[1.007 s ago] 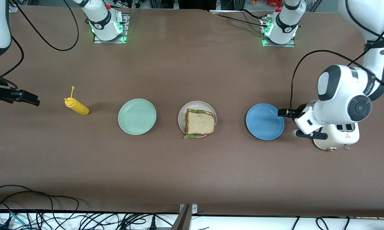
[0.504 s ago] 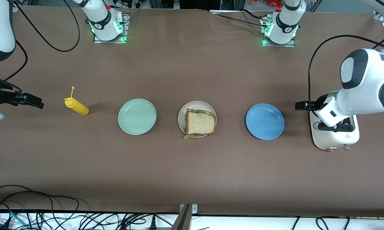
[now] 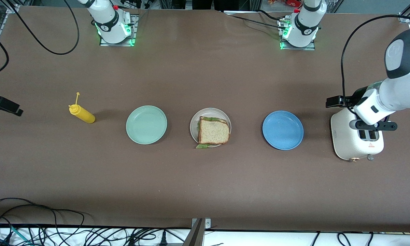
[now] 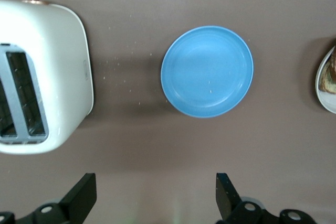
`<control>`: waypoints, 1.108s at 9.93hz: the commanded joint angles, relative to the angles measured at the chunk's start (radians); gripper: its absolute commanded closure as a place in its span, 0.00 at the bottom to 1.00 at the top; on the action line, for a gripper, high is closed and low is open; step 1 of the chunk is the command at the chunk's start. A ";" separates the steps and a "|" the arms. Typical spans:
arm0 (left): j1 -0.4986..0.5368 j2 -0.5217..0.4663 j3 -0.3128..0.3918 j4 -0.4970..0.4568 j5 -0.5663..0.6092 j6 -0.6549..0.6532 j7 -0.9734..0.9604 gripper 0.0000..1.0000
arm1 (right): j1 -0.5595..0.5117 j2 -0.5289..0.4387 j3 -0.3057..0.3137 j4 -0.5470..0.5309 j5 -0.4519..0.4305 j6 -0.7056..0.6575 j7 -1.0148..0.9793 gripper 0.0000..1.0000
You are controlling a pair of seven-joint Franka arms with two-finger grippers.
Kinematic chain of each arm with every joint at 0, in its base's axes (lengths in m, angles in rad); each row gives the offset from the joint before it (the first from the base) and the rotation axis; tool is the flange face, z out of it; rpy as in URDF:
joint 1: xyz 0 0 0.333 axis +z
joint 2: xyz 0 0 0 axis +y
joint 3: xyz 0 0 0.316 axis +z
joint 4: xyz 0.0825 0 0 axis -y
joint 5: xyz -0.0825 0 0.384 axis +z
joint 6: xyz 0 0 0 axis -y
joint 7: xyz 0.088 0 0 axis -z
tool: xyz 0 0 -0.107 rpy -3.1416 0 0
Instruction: Make sandwich on beige plate with both arms
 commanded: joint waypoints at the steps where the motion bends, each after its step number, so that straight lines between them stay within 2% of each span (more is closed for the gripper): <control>1: -0.007 -0.020 0.006 0.037 0.035 -0.089 -0.045 0.00 | 0.006 -0.009 0.011 -0.003 0.023 -0.050 0.003 0.00; 2: -0.013 -0.052 0.016 0.023 0.041 -0.093 -0.052 0.00 | 0.024 0.032 0.038 0.000 0.025 -0.030 0.010 0.00; 3: -0.014 -0.078 0.016 0.012 0.045 -0.109 -0.052 0.00 | 0.023 0.063 0.039 0.020 0.025 0.024 0.048 0.00; 5: -0.031 -0.151 0.016 -0.036 0.047 -0.115 -0.055 0.00 | 0.009 0.060 0.016 0.022 0.016 0.054 0.160 0.00; 8: -0.039 -0.265 0.019 -0.118 0.067 -0.124 -0.053 0.00 | -0.014 0.061 -0.018 0.025 0.036 0.060 0.154 0.00; 11: -0.042 -0.273 0.020 -0.104 0.081 -0.158 -0.050 0.00 | -0.014 0.060 -0.033 0.046 0.040 0.082 0.145 0.00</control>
